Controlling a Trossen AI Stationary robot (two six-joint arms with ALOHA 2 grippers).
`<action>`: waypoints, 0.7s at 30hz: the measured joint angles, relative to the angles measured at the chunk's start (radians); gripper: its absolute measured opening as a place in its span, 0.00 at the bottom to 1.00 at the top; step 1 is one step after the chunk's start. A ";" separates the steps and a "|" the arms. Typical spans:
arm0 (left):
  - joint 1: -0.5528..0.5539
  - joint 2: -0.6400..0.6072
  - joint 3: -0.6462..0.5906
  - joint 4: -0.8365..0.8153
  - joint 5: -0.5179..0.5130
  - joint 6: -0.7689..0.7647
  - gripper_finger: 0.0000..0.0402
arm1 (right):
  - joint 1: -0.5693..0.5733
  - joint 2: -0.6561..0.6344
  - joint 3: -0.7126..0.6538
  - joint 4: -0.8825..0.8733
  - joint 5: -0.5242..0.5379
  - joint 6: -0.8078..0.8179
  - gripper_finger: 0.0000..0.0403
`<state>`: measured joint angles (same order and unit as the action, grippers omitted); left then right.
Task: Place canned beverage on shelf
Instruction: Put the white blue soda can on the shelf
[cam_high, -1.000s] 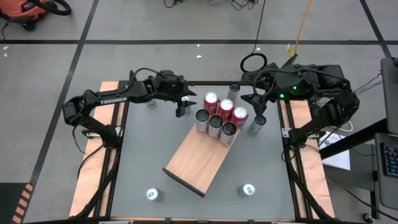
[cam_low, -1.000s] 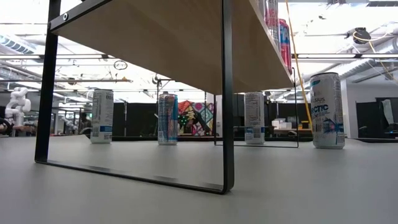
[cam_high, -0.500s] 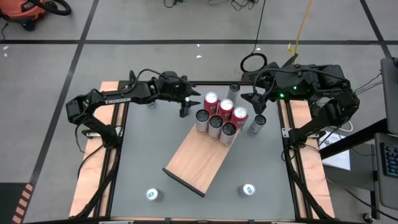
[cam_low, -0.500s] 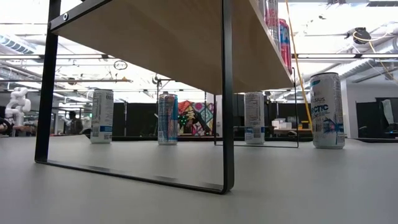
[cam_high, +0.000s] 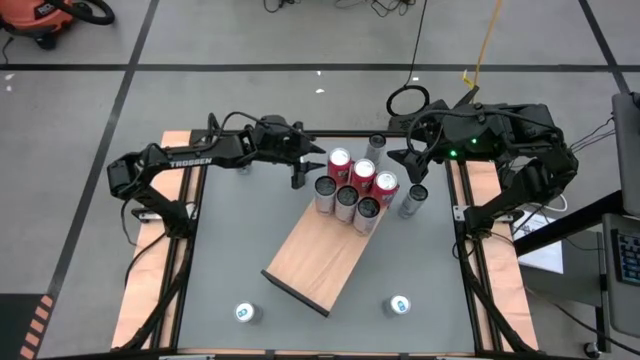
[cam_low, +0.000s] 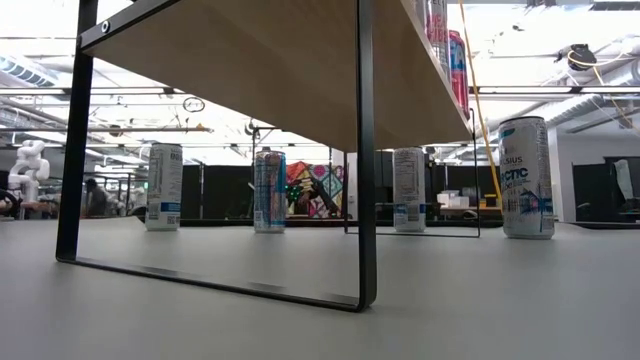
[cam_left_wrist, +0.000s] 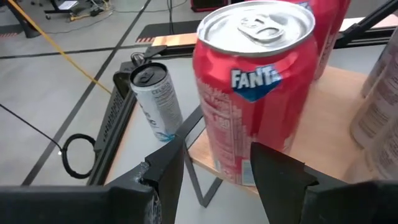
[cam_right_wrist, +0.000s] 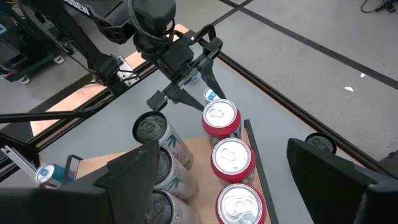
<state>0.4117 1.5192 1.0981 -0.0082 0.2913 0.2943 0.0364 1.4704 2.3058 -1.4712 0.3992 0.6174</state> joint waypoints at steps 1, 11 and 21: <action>-0.002 0.000 0.000 0.000 0.000 0.000 0.46 | 0.000 0.000 0.000 0.000 0.000 0.000 0.81; -0.033 0.000 0.000 0.002 0.004 0.000 0.46 | 0.000 0.000 0.000 0.000 0.000 -0.002 0.81; -0.035 0.000 0.000 0.034 -0.004 -0.001 0.46 | 0.000 0.000 0.000 0.000 -0.001 -0.001 0.81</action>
<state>0.3767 1.5189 1.0981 0.0254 0.2871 0.2935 0.0364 1.4704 2.3058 -1.4712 0.3985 0.6163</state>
